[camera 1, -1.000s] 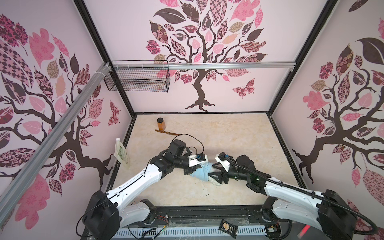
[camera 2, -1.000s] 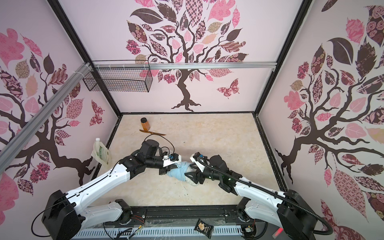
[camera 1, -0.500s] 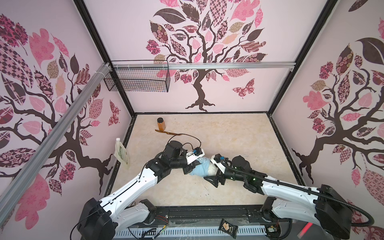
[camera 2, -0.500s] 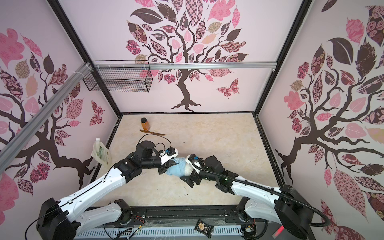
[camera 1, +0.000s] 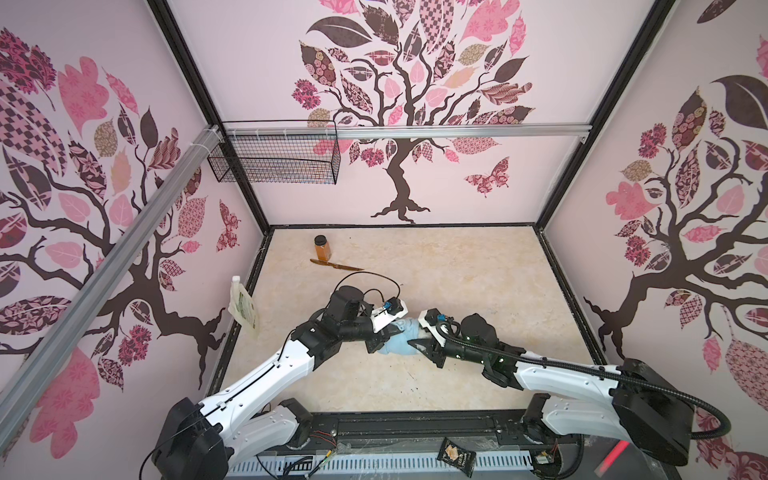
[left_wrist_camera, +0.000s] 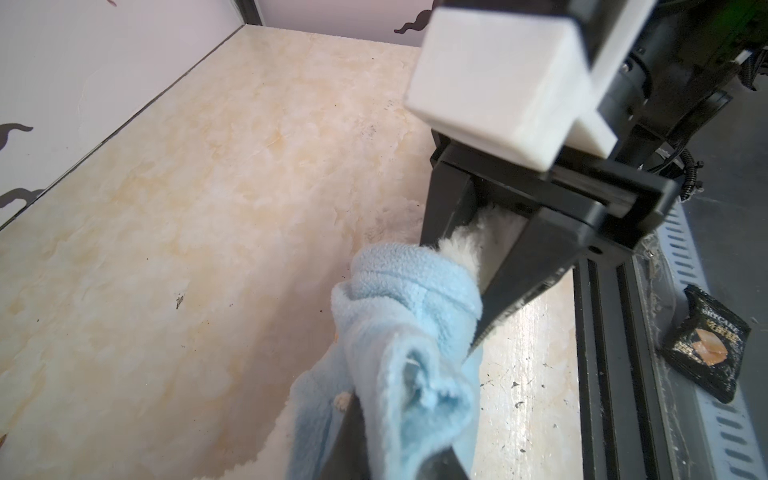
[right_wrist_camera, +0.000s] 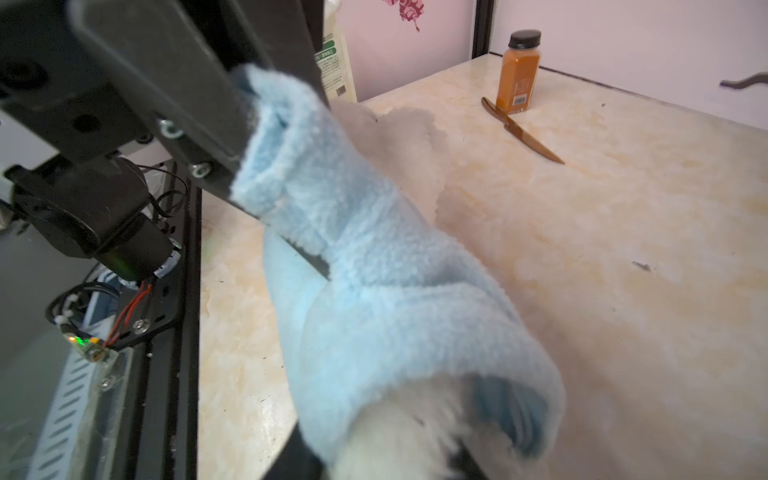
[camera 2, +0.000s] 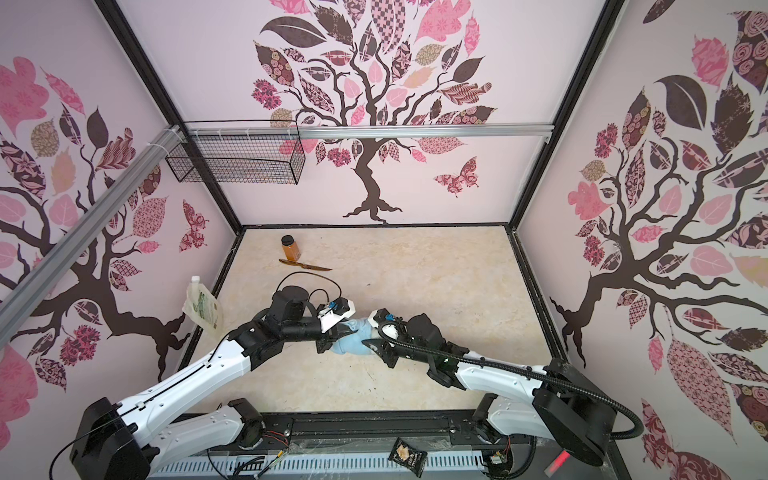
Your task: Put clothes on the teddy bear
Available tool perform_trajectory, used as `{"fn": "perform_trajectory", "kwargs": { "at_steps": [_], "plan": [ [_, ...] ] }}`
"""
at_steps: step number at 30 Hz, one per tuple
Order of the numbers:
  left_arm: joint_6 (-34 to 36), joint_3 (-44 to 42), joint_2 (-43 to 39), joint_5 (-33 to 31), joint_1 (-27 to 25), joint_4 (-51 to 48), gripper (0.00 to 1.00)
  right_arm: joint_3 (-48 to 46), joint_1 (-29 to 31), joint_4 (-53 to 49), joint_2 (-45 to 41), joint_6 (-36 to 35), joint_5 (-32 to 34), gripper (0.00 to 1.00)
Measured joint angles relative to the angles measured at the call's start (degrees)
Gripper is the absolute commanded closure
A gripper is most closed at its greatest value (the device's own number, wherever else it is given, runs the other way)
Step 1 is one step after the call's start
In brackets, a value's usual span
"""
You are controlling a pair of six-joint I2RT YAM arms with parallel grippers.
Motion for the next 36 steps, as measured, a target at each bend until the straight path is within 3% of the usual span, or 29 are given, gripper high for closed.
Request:
{"fn": "perform_trajectory", "kwargs": {
  "at_steps": [1,4,8,13,17,24,36],
  "plan": [
    [-0.02,-0.17,-0.37,0.13,-0.07,0.00,0.64,-0.35,0.09,0.39,-0.04,0.04,0.13,0.91],
    [-0.13,-0.33,-2.40,0.55,-0.15,-0.66,0.48,-1.53,0.17,0.94,-0.31,0.04,0.90,0.92],
    [0.44,-0.35,-7.91,0.61,-0.37,-1.77,0.45,-3.48,0.13,-0.02,-0.48,0.02,2.47,0.93],
    [1.81,-0.20,-14.64,0.46,-0.70,-3.67,0.71,-4.20,0.02,-1.09,-0.66,-0.33,3.48,0.93],
    [5.16,1.53,-13.07,0.35,-1.20,-7.23,0.88,-4.20,0.02,-1.09,-0.70,-0.81,3.50,0.94],
    [10.45,6.56,-3.48,-0.55,-1.51,-12.61,0.95,-4.20,0.02,-1.09,-0.70,-0.96,3.50,0.94],
    [17.25,13.22,5.49,-2.36,-2.27,-18.27,0.96,-4.20,0.02,-1.36,-1.14,-0.96,3.45,0.94]
  ]
}}
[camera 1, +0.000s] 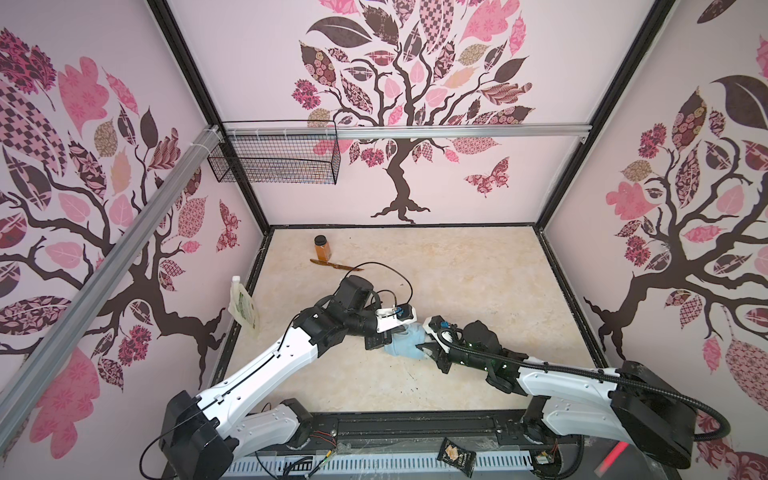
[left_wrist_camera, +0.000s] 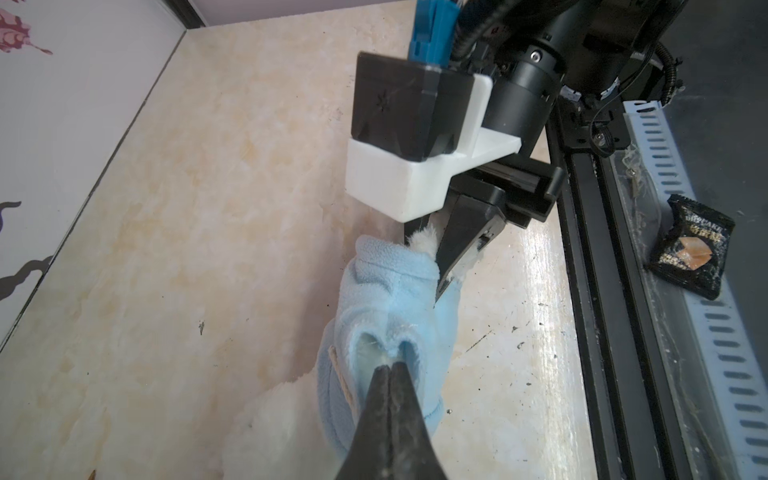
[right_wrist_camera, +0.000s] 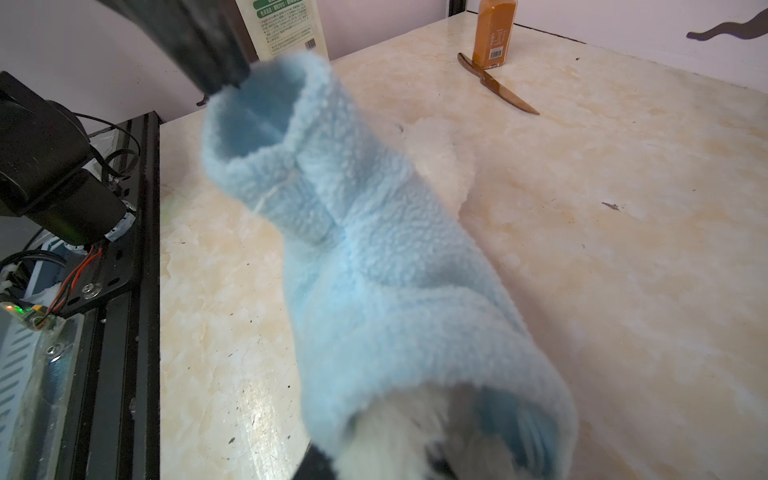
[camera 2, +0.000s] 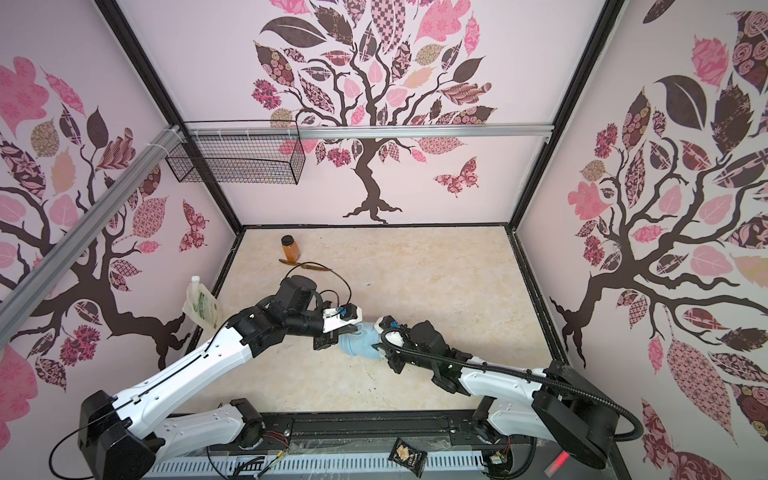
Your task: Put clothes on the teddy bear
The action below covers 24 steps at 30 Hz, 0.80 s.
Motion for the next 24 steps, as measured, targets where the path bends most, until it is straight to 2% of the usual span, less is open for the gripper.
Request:
{"fn": "perform_trajectory", "kwargs": {
  "at_steps": [6,12,24],
  "plan": [
    [2.12,0.63,2.12,-1.09,-0.61,-2.10,0.93,0.00,0.00,0.02,-0.15,0.02,-0.02,0.94],
    [3.69,1.42,4.52,-3.89,-1.60,-2.73,0.84,0.00,0.00,0.00,-0.17,0.04,-0.02,0.95],
    [0.55,1.33,4.70,-6.47,-1.68,3.06,0.76,0.00,0.00,0.04,-0.17,0.20,-0.04,0.96]
  ]
}}
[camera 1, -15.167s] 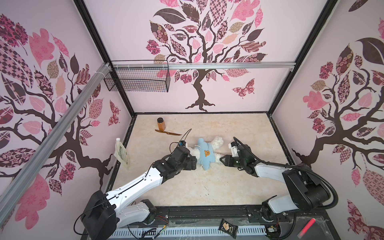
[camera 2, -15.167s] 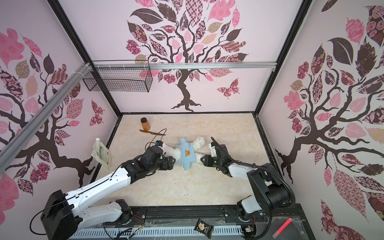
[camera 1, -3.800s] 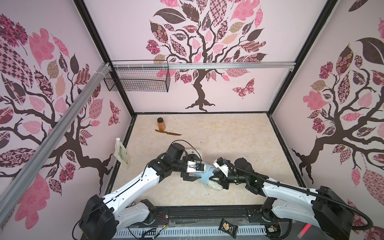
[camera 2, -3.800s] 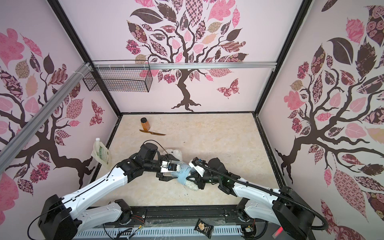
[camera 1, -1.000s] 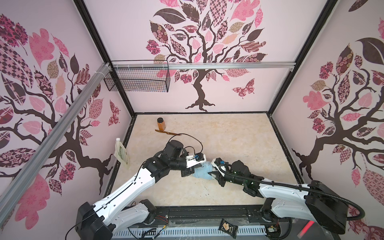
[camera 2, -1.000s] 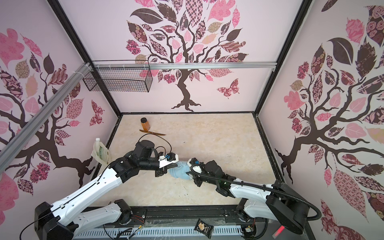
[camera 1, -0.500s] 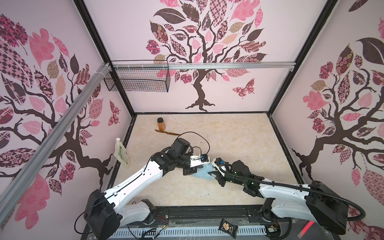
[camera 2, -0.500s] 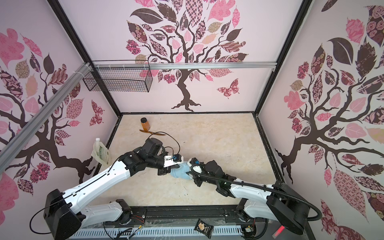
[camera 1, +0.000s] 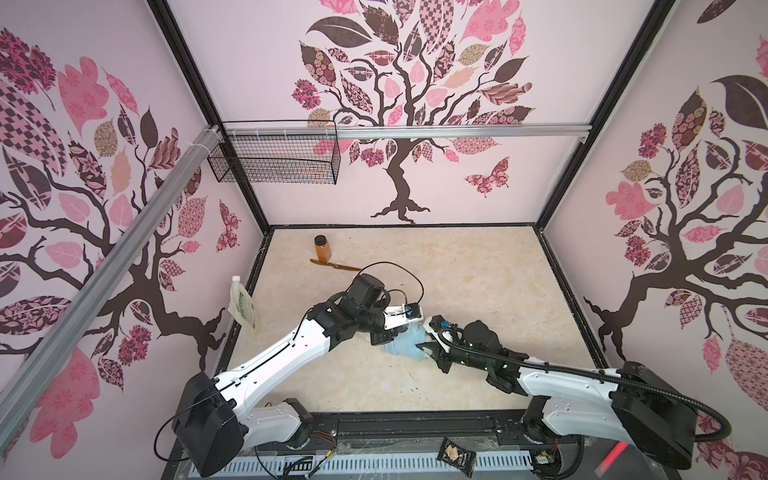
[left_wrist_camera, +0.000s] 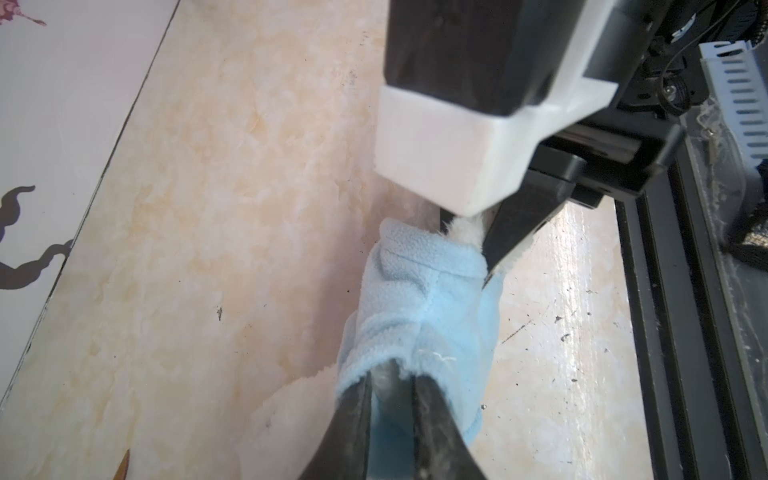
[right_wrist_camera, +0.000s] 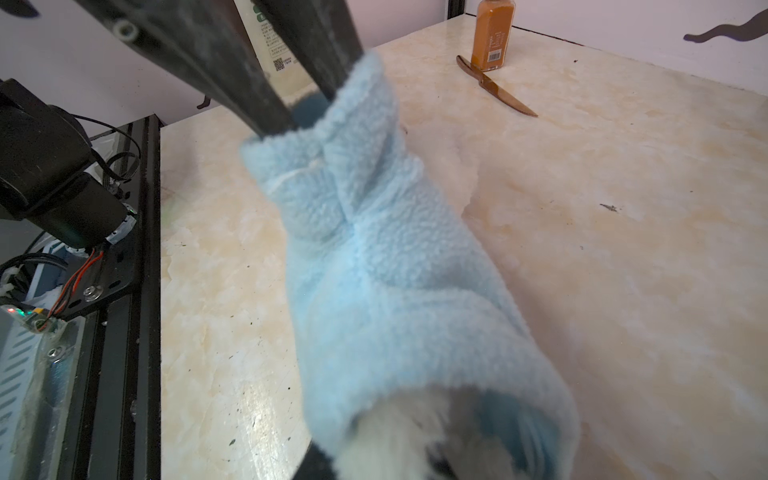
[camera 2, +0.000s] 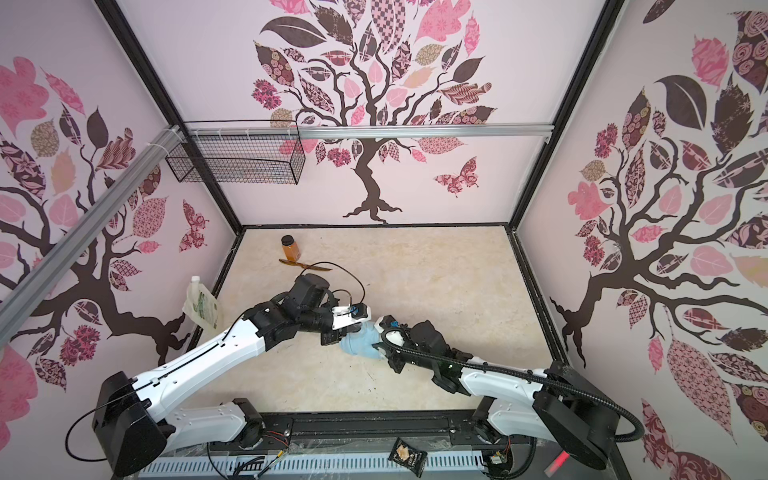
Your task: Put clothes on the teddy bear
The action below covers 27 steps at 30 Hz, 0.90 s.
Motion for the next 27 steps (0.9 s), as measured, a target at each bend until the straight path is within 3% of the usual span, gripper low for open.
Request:
{"fn": "perform_trajectory", "kwargs": {
  "at_steps": [6,17,27],
  "plan": [
    [-0.42,0.00,0.35,0.59,0.00,0.96,0.69,0.00,0.00,0.00,0.00,0.02,-0.20,0.96],
    [2.73,0.02,2.29,3.76,0.00,-3.37,0.73,0.00,0.00,-0.39,0.00,0.31,-0.61,0.96],
    [4.76,0.07,4.72,4.87,-0.35,-3.32,0.69,0.00,0.00,0.02,0.02,4.39,-1.79,0.98]
  ]
}}
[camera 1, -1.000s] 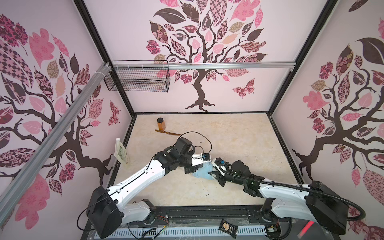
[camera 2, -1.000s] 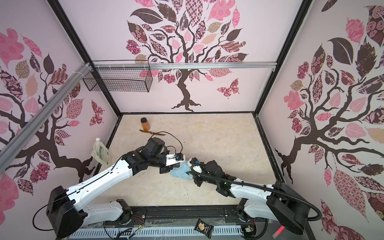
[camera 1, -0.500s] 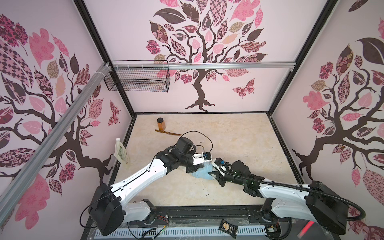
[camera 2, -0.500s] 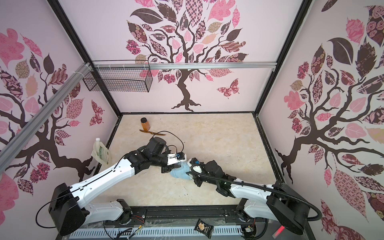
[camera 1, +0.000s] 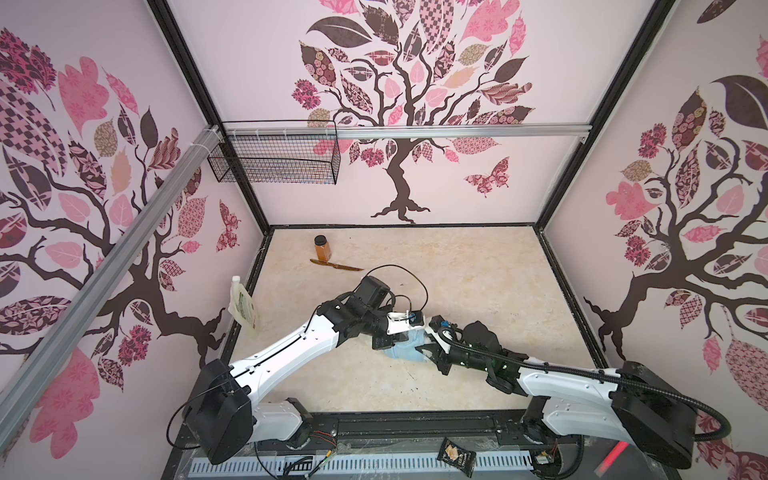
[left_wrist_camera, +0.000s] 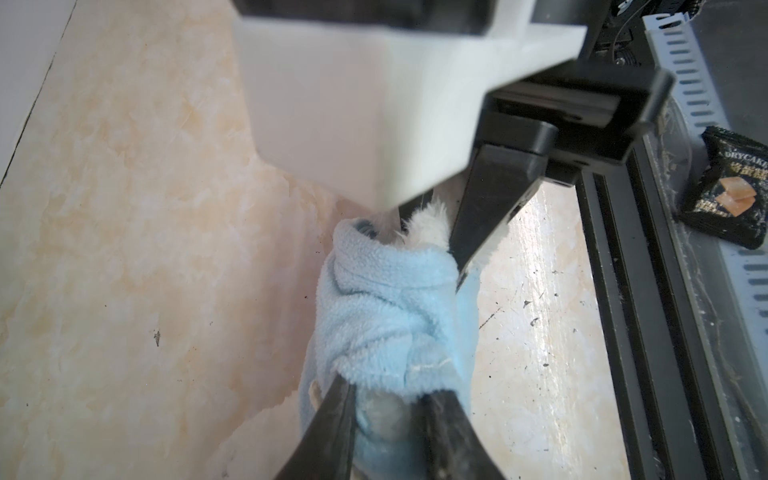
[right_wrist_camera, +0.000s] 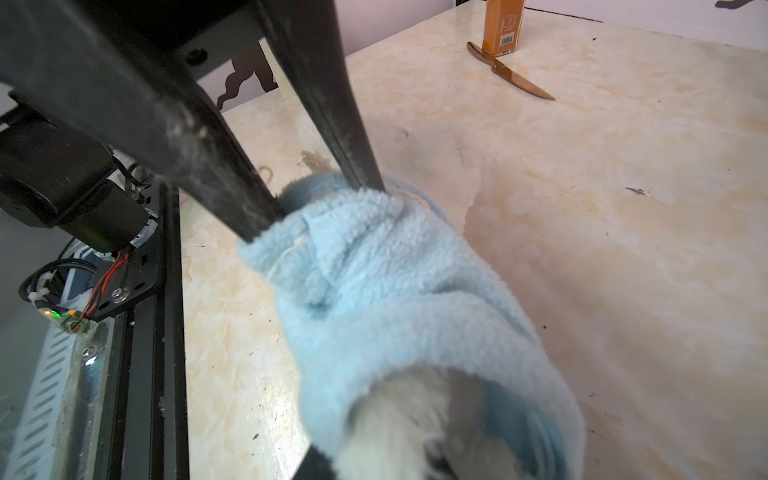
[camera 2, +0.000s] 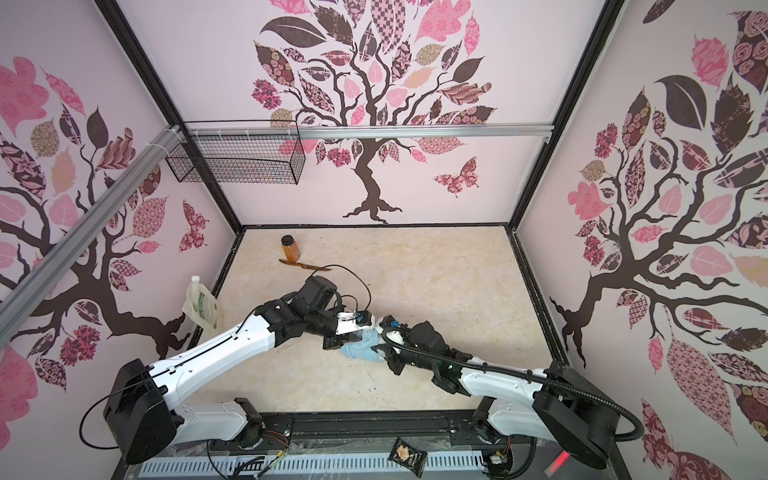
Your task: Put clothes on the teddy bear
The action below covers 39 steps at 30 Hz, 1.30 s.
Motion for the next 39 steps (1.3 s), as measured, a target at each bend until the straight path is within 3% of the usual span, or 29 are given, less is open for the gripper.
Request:
{"fn": "perform_trajectory", "kwargs": {
  "at_steps": [5,12,24,39],
  "plan": [
    [0.85,0.00,2.08,0.37,-0.02,1.49,0.73,0.00,-0.02,0.87,0.11,4.42,-1.14,0.98],
    [0.70,0.11,3.58,0.96,0.00,3.06,1.00,0.00,-0.15,0.96,0.09,8.13,-1.88,0.99],
    [-17.40,-5.81,-9.79,14.86,7.08,15.61,1.00,-4.68,-2.78,10.82,-6.01,7.63,0.26,1.00],
    [-35.15,-13.97,-15.63,27.56,13.25,29.22,1.00,-5.99,-3.06,15.02,-6.75,4.76,1.53,1.00]
  ]
}}
